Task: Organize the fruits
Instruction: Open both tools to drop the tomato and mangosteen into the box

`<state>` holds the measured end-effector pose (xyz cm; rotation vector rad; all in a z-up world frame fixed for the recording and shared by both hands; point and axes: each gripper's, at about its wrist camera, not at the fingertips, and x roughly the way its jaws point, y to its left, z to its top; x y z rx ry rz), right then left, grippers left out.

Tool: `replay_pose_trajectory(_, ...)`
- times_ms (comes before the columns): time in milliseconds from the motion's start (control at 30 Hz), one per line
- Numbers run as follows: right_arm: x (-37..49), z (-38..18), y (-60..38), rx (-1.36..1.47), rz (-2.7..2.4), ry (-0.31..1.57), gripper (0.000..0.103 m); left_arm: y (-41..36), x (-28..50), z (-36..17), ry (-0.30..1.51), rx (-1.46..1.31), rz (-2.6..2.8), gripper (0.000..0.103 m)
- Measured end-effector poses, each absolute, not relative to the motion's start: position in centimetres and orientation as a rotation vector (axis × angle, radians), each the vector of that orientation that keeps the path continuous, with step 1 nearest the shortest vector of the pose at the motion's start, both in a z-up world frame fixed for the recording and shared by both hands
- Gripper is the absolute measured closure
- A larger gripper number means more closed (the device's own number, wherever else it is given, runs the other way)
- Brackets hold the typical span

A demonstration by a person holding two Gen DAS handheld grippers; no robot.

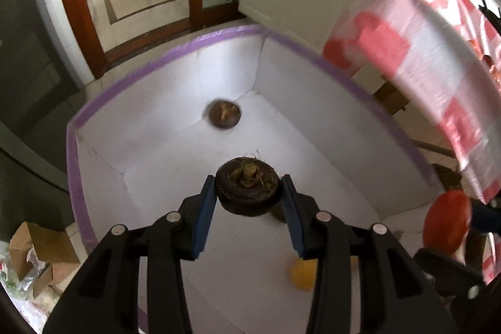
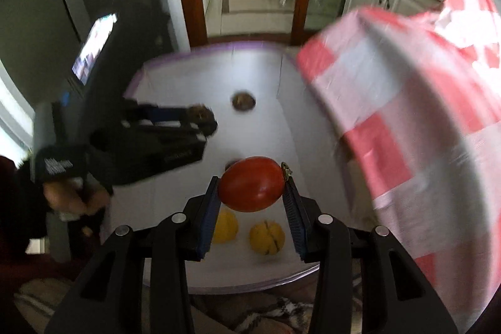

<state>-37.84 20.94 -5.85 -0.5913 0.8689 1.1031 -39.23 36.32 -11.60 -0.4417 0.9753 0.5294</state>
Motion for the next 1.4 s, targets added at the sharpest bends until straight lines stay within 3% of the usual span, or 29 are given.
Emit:
replay_pose_trajectory(467, -36.5, -11.7, 22.2, -0.696, 1.078, 1.068, 0.062, 37.8, -39.2, -13.7, 1.079, -0.552, 0.55, 0.059)
replay_pose_trajectory(533, -36.5, -11.8, 22.1, -0.697, 1.078, 1.077, 0.061, 37.9, -39.2, -13.6, 1.077, -0.56, 0.552, 0.049)
replay_pose_trajectory(667, -36.3, -11.8, 22.3, -0.689, 1.082, 1.08, 0.06, 38.1, -39.3, -13.7, 1.071, -0.583, 0.56, 0.041)
replay_pose_trajectory(833, -36.4, -11.6, 22.6, -0.682, 1.097, 1.066, 0.042, 38.5, -39.6, -13.6, 1.056, -0.604, 0.561, 0.029)
replay_pose_trajectory(1033, -35.9, -11.2, 22.0, -0.658, 1.095, 1.075, 0.032, 38.8, -39.6, -13.5, 1.048, -0.629, 0.558, 0.026)
replay_pose_trajectory(1300, -36.1, -9.4, 21.2, -0.606, 1.127, 1.024, 0.027, 39.1, -39.6, -12.6, 1.007, -0.626, 0.586, 0.022)
replay_pose_trajectory(1400, -35.9, -6.8, 20.2, -0.525, 1.15, 0.96, 0.027, 38.9, -39.7, -9.3, 0.889, -0.577, 0.626, 0.022)
